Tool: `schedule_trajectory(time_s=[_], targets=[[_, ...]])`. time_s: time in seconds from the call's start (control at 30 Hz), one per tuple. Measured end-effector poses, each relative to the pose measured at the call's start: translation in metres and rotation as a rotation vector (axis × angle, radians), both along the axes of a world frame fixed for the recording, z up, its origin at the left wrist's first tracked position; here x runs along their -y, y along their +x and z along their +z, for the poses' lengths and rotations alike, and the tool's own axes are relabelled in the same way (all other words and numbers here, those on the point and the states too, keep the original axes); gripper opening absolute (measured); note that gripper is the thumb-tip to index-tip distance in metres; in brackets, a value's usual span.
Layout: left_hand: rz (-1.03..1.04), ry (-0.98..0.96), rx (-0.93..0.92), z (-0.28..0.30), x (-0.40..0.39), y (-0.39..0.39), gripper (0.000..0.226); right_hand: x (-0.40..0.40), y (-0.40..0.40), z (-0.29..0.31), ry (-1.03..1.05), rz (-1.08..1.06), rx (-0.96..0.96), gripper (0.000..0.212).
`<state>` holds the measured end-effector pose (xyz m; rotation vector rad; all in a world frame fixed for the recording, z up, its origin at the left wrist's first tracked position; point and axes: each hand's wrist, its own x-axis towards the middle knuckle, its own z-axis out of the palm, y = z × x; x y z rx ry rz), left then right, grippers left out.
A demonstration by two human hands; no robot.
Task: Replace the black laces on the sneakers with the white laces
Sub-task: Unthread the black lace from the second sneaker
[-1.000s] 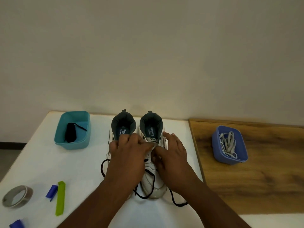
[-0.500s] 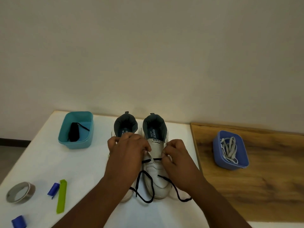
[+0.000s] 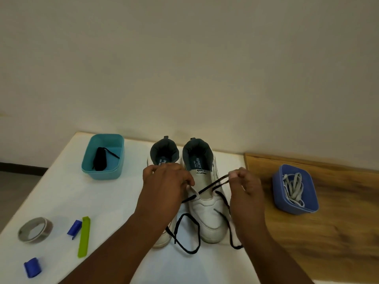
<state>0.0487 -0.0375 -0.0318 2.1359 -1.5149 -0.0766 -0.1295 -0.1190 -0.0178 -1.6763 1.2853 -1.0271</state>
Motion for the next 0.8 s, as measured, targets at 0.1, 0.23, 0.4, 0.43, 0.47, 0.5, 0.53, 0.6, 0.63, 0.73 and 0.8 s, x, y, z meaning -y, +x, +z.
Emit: schedule_trajectory(time_s=[0.1,0.23,0.4,0.43,0.47,0.5,0.53,0.6,0.63,0.73,0.8], targets=[[-0.038,0.002,0.009,-0.004,0.002,0.000,0.018,-0.007,0.006,-0.005,-0.282,0.255,-0.359,0.029],[-0.093,-0.071,0.005,-0.004,0.002,0.005,0.011,-0.010,0.013,-0.017,-0.404,0.472,-0.737,0.014],[-0.131,-0.079,0.009,0.003,-0.002,0.009,0.015,0.006,0.002,-0.006,-0.371,0.083,-0.440,0.012],[-0.135,-0.067,-0.001,0.003,-0.003,0.010,0.015,0.012,-0.002,-0.003,-0.277,-0.041,-0.284,0.010],[-0.133,-0.058,-0.010,0.002,-0.003,0.010,0.015,0.015,-0.005,-0.001,-0.167,-0.131,-0.129,0.008],[-0.133,-0.060,-0.013,0.001,-0.003,0.010,0.015,0.017,-0.007,-0.002,-0.086,-0.174,-0.049,0.007],[-0.137,-0.067,-0.012,0.000,-0.004,0.010,0.015,0.016,-0.007,-0.002,-0.064,-0.149,-0.071,0.010],[-0.142,-0.079,-0.007,-0.001,-0.003,0.010,0.012,0.006,-0.004,-0.007,-0.215,0.091,-0.361,0.023],[-0.142,-0.085,-0.001,-0.001,-0.003,0.010,0.011,0.000,0.000,-0.010,-0.314,0.245,-0.518,0.028],[-0.134,-0.081,0.005,-0.002,-0.001,0.012,0.010,-0.011,0.013,-0.019,-0.388,0.475,-0.729,0.015],[-0.143,-0.067,0.006,-0.003,-0.003,0.012,0.010,-0.009,0.012,-0.017,-0.394,0.440,-0.714,0.005]])
